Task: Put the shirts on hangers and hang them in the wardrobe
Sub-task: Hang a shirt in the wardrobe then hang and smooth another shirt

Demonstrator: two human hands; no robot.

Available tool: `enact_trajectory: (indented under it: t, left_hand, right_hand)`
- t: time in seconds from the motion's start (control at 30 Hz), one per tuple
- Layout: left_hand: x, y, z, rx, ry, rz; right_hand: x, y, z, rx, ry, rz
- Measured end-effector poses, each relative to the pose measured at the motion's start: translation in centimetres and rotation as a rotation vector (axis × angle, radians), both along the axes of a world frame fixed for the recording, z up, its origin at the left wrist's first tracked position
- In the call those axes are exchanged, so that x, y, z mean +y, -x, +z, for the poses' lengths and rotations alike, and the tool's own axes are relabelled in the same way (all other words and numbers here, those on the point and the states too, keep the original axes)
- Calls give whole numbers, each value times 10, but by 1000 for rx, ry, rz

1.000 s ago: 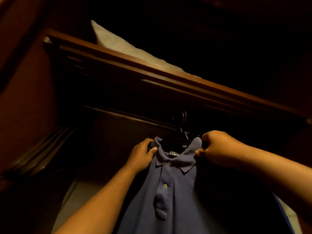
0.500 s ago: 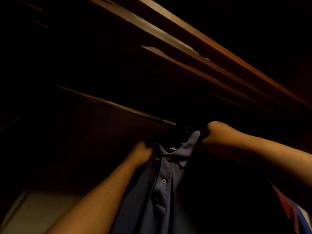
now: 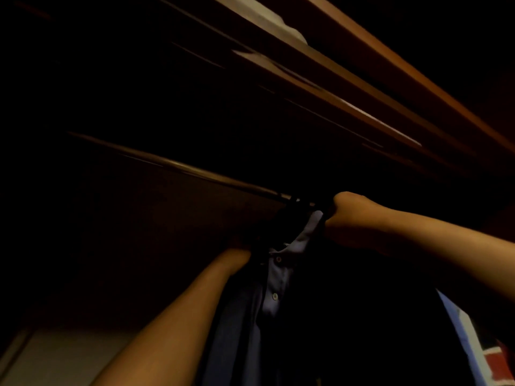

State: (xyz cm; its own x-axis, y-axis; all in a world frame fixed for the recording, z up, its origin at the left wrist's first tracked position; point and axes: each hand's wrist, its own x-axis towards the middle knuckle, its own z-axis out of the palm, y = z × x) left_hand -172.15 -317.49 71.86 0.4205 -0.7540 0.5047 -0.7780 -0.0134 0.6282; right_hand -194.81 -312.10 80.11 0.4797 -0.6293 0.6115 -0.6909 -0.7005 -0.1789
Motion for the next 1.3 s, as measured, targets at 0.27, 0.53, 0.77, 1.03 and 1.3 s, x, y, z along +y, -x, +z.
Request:
enact_trajectory:
  t: [0.27, 0.53, 0.77, 1.03, 1.3]
  left_hand:
    - [-3, -5, -1, 28, 36, -50]
    - [-13, -13, -5, 76, -85, -40]
    - [-16, -25, -17, 83, -103, -47]
    - [-4, -21, -17, 101, -6, 55]
    - [21, -1, -9, 125, 96, 153]
  right_hand:
    - [-5, -2, -2, 50, 79, -11]
    - [-6, -13, -4, 39, 95, 23]
    - [-9, -20, -13, 52, 110, 56]
    - [-9, -15, -20, 81, 207, 51]
    - [4, 25, -21, 47, 233, 114]
